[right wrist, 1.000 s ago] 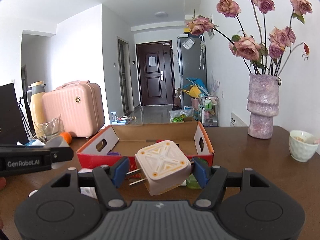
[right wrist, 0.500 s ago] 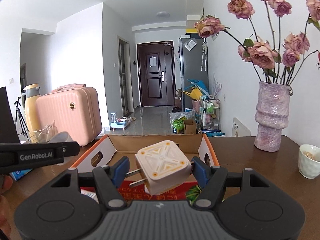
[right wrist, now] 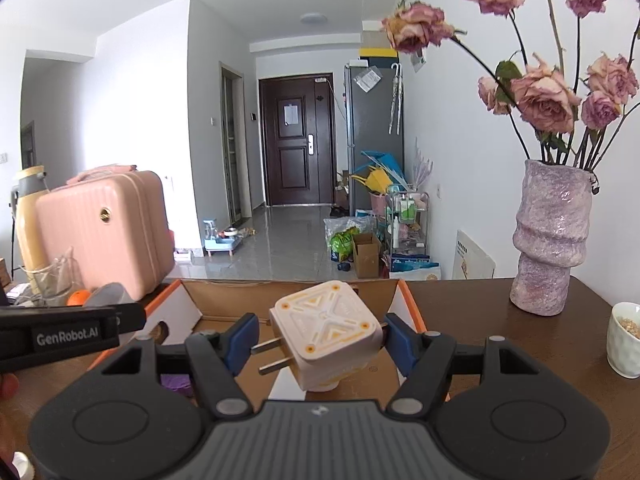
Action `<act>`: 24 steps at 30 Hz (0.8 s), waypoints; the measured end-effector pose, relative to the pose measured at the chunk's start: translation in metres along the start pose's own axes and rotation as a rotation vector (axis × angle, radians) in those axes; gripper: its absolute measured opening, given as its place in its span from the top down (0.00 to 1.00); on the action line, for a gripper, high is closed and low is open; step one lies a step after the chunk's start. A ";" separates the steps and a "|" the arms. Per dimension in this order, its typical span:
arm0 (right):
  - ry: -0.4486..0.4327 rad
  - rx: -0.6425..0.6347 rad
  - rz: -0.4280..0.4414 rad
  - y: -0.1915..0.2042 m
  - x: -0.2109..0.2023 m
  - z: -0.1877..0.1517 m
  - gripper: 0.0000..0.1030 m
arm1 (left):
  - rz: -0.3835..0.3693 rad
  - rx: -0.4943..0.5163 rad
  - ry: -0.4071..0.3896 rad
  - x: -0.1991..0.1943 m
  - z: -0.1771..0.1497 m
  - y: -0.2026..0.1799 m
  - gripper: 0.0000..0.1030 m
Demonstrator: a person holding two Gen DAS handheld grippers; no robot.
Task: Organize rigid objects
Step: 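Carry the tape roll in the left gripper over the box while the right carries the air freshener, then open the left gripper to drop the tape roll while the right releases the air freshener into the box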
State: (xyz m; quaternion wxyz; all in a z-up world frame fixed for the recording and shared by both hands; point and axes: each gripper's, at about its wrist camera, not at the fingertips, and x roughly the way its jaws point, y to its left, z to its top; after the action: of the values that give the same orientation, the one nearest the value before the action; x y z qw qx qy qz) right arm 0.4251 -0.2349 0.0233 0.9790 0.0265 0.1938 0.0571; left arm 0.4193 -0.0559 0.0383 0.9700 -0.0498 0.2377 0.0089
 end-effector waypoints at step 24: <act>0.158 0.025 -0.034 -0.015 0.093 -0.005 0.35 | 0.098 0.046 0.136 0.099 -0.001 0.004 0.58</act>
State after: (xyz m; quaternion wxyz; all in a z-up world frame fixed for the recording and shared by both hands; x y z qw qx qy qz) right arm 0.5098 -0.2382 -0.0177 0.9611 0.0310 0.2717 0.0402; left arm 0.5060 -0.0525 -0.0089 0.9510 -0.0162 0.3052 0.0477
